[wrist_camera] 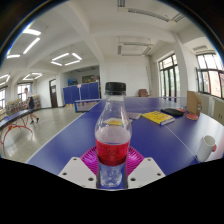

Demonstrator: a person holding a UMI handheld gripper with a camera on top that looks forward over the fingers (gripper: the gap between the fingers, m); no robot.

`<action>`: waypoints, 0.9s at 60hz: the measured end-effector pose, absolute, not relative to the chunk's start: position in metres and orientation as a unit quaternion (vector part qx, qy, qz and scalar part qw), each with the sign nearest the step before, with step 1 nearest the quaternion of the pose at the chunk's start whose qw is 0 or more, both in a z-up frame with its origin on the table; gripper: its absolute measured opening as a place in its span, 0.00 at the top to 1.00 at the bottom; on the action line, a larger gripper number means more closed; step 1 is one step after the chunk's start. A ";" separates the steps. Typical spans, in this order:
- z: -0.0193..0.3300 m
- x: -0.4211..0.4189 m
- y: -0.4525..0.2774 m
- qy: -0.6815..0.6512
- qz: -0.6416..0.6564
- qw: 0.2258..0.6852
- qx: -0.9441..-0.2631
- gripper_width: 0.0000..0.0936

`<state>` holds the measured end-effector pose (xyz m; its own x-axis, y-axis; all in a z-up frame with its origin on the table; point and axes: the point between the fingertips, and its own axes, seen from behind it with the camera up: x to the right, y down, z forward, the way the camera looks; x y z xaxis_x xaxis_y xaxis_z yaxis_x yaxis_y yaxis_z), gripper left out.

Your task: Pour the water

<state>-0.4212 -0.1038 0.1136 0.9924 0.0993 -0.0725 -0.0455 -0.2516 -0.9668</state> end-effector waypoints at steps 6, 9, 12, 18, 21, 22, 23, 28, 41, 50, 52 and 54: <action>0.163 -0.428 -0.114 0.001 0.137 0.624 -0.769 0.68; 0.192 -0.421 -0.120 0.028 0.200 0.629 -0.750 0.68; 0.228 -0.412 -0.128 0.061 0.273 0.629 -0.725 0.68; 0.292 -0.387 -0.140 0.135 0.442 0.600 -0.653 0.68; 0.313 -0.364 -0.145 0.174 0.520 0.573 -0.609 0.68; 0.320 -0.357 -0.144 0.190 0.541 0.561 -0.596 0.67; 0.323 -0.347 -0.144 0.206 0.562 0.550 -0.582 0.67; 0.327 -0.294 -0.141 0.284 0.654 0.492 -0.499 0.68; 0.279 -0.193 -0.134 0.443 0.769 0.346 -0.305 0.68; 0.237 -0.162 -0.123 0.493 0.768 0.307 -0.269 0.68; 0.235 -0.159 -0.139 0.498 0.769 0.302 -0.265 0.68; 0.234 -0.158 -0.127 0.498 0.769 0.299 -0.267 0.68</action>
